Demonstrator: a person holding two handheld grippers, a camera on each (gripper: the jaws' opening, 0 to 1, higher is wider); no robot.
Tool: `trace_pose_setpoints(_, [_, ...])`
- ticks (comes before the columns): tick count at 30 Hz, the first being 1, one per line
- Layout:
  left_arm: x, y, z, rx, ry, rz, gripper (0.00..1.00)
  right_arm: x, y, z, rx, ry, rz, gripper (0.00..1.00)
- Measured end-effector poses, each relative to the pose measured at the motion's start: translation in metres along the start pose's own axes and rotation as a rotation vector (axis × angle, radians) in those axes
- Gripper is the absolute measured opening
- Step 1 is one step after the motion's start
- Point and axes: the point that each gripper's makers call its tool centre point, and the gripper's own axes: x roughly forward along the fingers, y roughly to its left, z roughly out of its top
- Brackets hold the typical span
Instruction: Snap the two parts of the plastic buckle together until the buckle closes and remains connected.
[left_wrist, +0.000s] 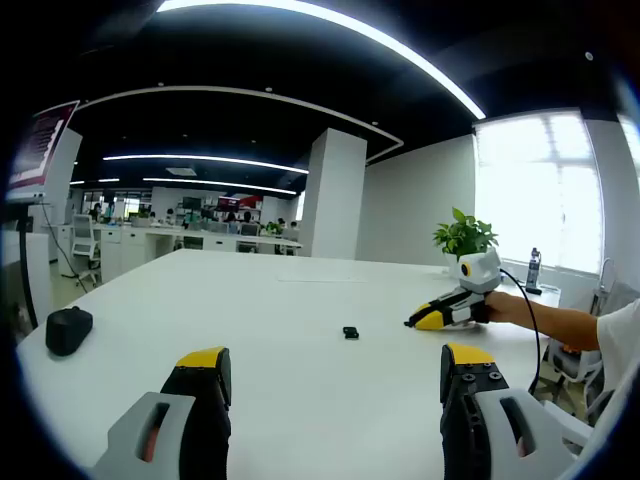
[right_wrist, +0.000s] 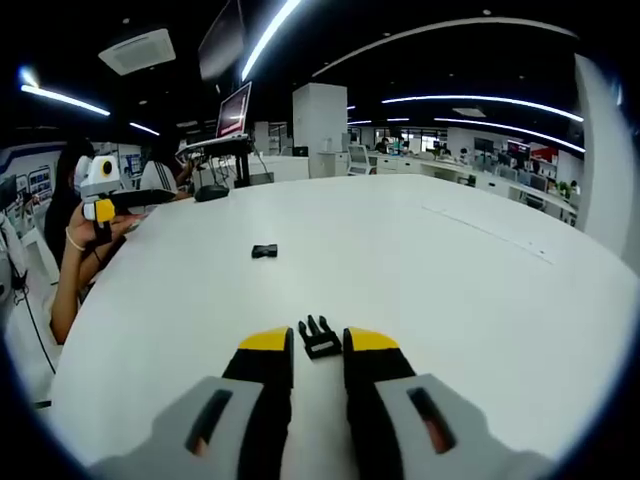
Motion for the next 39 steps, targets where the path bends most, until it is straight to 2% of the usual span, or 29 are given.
trace_pose_setpoints(17, [0.001,-0.002,-0.001,-0.002,0.003,-0.004,0.87,0.000,0.001,0.000,0.002,0.011,-0.014,0.12])
trace_pose_setpoints(28, [0.007,-0.006,-0.004,-0.015,0.000,-0.025,0.85,-0.003,-0.001,0.009,0.011,-0.023,-0.039,0.12])
trace_pose_setpoints(35, [0.013,-0.006,0.001,-0.036,-0.033,-0.001,0.86,-0.004,-0.003,0.012,0.029,-0.050,-0.047,0.12])
trace_pose_setpoints(39, [0.018,-0.005,-0.002,-0.014,-0.015,0.021,0.87,-0.004,-0.003,0.013,0.034,-0.056,-0.047,0.12])
